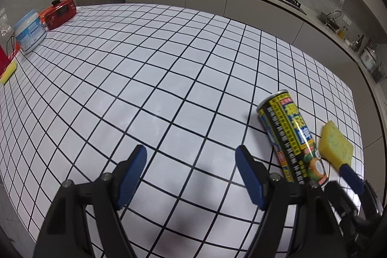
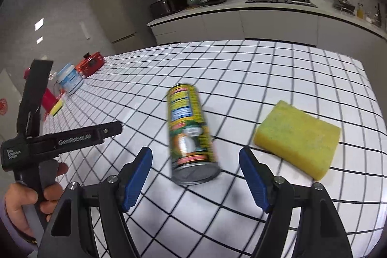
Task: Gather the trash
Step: 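Approach the yellow sponge with the right tool while the left approaches the coconut can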
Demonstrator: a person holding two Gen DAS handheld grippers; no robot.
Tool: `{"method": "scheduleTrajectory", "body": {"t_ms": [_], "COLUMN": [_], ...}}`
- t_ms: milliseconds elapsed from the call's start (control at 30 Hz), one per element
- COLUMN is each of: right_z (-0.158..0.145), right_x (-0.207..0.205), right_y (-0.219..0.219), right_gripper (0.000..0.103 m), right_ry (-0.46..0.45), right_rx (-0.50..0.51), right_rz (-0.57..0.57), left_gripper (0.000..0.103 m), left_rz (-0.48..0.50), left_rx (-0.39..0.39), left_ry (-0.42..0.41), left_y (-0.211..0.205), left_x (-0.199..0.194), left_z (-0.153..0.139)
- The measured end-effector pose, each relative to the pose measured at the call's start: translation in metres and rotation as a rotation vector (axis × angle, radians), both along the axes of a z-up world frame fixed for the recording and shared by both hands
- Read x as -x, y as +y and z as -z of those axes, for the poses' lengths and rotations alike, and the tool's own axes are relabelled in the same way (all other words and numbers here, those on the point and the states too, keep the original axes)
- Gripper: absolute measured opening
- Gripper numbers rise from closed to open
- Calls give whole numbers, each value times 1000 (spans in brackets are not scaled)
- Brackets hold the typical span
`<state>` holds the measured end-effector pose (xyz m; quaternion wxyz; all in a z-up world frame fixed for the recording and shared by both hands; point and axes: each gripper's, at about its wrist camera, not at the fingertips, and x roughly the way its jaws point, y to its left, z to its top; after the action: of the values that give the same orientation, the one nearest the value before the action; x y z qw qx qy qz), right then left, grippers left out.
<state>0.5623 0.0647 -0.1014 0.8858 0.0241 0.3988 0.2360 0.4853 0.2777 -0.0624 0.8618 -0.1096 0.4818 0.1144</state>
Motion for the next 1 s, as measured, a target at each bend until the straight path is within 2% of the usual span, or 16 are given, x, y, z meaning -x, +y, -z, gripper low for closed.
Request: {"method": "scheduleTrajectory", "body": {"t_ms": [100,300,533,1000], "right_z": [1,0,-1,-8], "right_x": [-2,-3,-2,3], "right_y": [-11,-21,-23,-46], "right_gripper": [76,76,76,76], "right_ry": [9,-2,-21,-60], "right_rx": [6,19,41,120], "right_rz": [31,66,94,266], "left_gripper": [77,77,77,77], "left_rz": [3,-13,-41,-83], "left_rx": [-31,-146,-154,-169], "left_ry": [12,30,68,38], "left_y": [-3,1,17,21], "left_x": [3,11,24,45], "left_z": [2,1,7,-3]}}
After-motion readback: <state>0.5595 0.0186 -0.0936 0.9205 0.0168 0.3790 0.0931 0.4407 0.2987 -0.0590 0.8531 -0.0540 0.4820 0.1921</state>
